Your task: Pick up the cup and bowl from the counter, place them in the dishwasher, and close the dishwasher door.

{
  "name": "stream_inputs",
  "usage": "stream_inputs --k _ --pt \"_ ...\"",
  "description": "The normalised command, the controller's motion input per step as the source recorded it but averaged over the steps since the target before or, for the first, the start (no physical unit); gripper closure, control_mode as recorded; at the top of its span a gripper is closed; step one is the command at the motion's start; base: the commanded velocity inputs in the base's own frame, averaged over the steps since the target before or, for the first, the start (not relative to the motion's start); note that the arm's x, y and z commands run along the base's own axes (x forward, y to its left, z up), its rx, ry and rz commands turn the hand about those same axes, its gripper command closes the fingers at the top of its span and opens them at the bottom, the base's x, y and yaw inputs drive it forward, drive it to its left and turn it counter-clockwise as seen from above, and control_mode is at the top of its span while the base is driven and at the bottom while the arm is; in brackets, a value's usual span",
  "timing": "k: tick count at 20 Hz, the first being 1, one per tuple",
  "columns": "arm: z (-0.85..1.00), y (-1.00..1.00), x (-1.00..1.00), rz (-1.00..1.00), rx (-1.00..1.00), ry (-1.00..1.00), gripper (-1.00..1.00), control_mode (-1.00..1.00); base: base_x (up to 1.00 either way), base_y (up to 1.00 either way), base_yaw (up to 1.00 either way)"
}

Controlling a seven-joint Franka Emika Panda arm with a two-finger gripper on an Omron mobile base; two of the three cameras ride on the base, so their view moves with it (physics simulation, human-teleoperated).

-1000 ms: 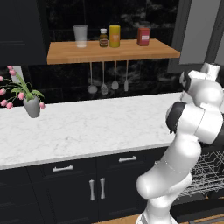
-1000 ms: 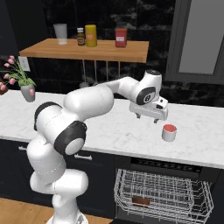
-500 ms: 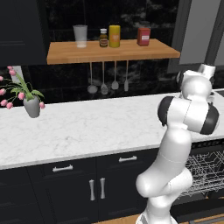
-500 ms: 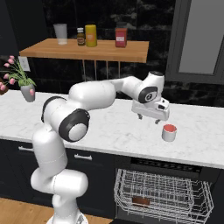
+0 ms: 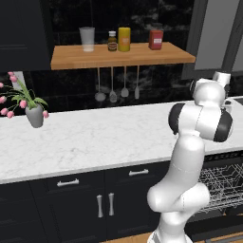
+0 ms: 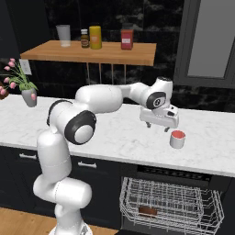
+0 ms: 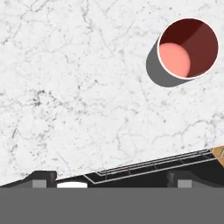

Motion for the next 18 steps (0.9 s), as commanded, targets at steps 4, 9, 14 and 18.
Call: stream_inputs --k 4,9,14,18 --pt "-0.31 -0.46 0.13 0.01 0.0 0.0 -1.0 -1.0 0.0 0.0 0.0" --pt "-0.09 -0.48 0.39 0.0 0.0 0.0 -1.0 -1.0 0.0 0.0 0.0" --pt "-0.02 -0.21 0.64 0.0 0.0 0.0 -1.0 -1.0 0.0 0.0 0.0" --pt "-0.15 0.0 0.2 0.0 0.0 0.0 -1.0 -1.0 0.0 0.0 0.0"
